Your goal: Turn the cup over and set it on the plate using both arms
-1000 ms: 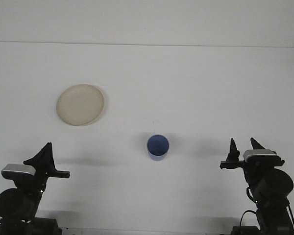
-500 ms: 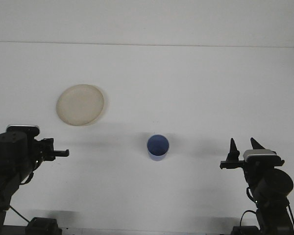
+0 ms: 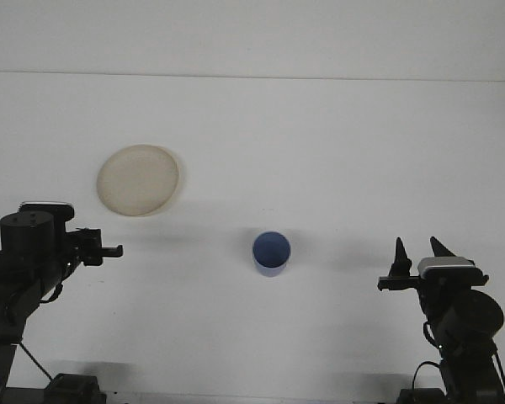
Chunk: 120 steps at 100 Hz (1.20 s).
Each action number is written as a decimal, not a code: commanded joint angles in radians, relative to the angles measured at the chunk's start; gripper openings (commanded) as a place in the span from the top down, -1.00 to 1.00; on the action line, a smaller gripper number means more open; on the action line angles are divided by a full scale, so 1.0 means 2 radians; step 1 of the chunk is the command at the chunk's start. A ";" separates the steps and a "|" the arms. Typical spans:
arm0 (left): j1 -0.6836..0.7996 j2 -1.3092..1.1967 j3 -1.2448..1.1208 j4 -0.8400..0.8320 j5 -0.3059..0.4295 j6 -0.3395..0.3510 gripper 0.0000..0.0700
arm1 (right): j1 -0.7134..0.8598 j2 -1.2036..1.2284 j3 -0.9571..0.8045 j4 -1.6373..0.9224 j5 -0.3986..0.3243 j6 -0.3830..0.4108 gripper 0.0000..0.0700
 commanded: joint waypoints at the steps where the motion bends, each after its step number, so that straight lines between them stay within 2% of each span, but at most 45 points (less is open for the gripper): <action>1: 0.000 0.002 0.011 -0.001 -0.001 -0.002 -0.15 | 0.001 0.001 0.005 0.007 0.000 0.001 -0.24; 11: -0.001 0.002 0.011 -0.007 0.001 -0.002 -0.33 | 0.001 0.001 0.005 0.007 0.000 0.001 -0.24; 27: -0.014 0.012 0.026 -0.011 0.047 -0.004 -0.32 | 0.001 0.001 0.005 0.008 0.000 0.001 -0.24; 39: -0.038 0.041 0.054 -0.010 0.062 -0.011 -0.32 | 0.001 0.001 0.005 0.008 0.000 0.001 -0.24; 74: -0.175 0.192 0.127 0.005 0.062 -0.019 -0.32 | 0.001 0.001 0.005 0.008 0.000 0.001 -0.24; 120: -0.312 0.389 0.278 -0.032 0.062 -0.019 -0.32 | 0.001 0.001 0.005 0.008 0.000 0.001 -0.24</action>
